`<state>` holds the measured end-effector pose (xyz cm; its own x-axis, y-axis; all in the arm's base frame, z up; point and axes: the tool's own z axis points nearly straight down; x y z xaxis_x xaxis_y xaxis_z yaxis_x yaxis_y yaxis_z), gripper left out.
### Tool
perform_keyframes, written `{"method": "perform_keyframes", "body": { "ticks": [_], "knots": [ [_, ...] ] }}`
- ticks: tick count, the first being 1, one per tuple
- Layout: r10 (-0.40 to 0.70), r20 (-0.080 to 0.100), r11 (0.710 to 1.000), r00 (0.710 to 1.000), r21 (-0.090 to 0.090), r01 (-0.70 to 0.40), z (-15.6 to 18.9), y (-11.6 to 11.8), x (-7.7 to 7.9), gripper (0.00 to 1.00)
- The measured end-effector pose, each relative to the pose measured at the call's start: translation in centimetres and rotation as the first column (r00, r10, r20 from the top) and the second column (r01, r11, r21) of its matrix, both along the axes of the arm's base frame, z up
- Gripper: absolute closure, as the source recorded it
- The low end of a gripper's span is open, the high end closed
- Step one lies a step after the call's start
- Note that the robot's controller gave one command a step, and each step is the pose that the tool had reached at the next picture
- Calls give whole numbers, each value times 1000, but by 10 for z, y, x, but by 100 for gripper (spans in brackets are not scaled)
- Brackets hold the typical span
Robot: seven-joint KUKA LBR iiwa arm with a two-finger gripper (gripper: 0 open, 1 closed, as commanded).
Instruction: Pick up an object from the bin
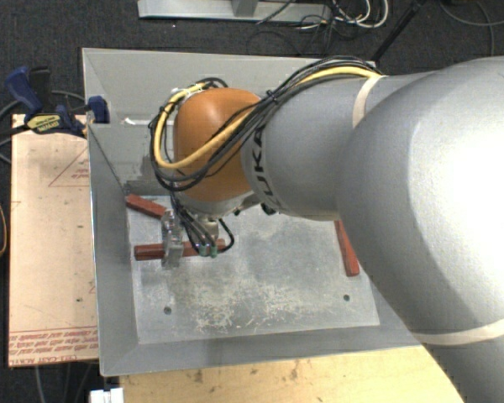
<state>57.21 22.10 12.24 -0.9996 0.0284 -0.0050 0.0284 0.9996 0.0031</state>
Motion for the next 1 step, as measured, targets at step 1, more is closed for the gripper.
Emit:
{"method": "perform_keyframes", "body": {
  "ticks": [1],
  "knots": [
    [-1,-2,1000,1000,-1,1,5,0,1,100]
  ]
}}
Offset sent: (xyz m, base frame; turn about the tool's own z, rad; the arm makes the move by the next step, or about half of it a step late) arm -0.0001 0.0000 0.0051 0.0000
